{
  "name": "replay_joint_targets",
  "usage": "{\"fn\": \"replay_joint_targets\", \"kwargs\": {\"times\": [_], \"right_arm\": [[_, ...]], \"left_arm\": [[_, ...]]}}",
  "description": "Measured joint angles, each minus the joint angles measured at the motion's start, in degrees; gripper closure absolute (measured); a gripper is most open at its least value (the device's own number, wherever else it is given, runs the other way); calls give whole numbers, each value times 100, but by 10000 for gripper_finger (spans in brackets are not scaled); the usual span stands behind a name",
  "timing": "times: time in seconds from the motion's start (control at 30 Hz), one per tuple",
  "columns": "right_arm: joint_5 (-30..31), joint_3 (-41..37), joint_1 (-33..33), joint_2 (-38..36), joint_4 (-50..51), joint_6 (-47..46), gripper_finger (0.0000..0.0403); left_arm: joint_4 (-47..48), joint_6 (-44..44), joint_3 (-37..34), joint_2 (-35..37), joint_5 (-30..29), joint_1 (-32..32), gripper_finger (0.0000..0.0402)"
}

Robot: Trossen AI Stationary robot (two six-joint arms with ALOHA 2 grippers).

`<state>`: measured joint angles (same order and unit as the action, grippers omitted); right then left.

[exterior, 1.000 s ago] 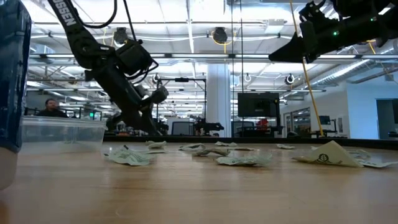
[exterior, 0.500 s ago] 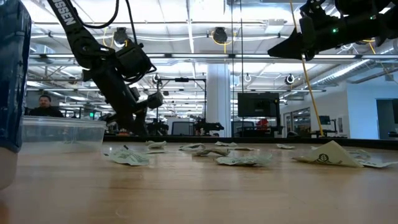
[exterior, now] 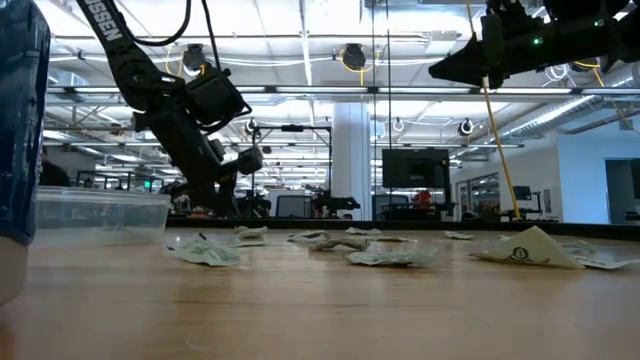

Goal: Pick and place Stevia / Truvia into bins
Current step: Put the stevia packet into the transparent container

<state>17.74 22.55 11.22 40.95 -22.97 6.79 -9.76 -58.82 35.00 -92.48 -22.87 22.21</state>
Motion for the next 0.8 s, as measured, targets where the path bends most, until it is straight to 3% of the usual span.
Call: {"fn": "replay_joint_targets", "kwargs": {"times": [0.8], "right_arm": [[-1,2,4,-1,-106,-2,316]], "left_arm": [[-560,120,9,-586,-13,52,362]]}}
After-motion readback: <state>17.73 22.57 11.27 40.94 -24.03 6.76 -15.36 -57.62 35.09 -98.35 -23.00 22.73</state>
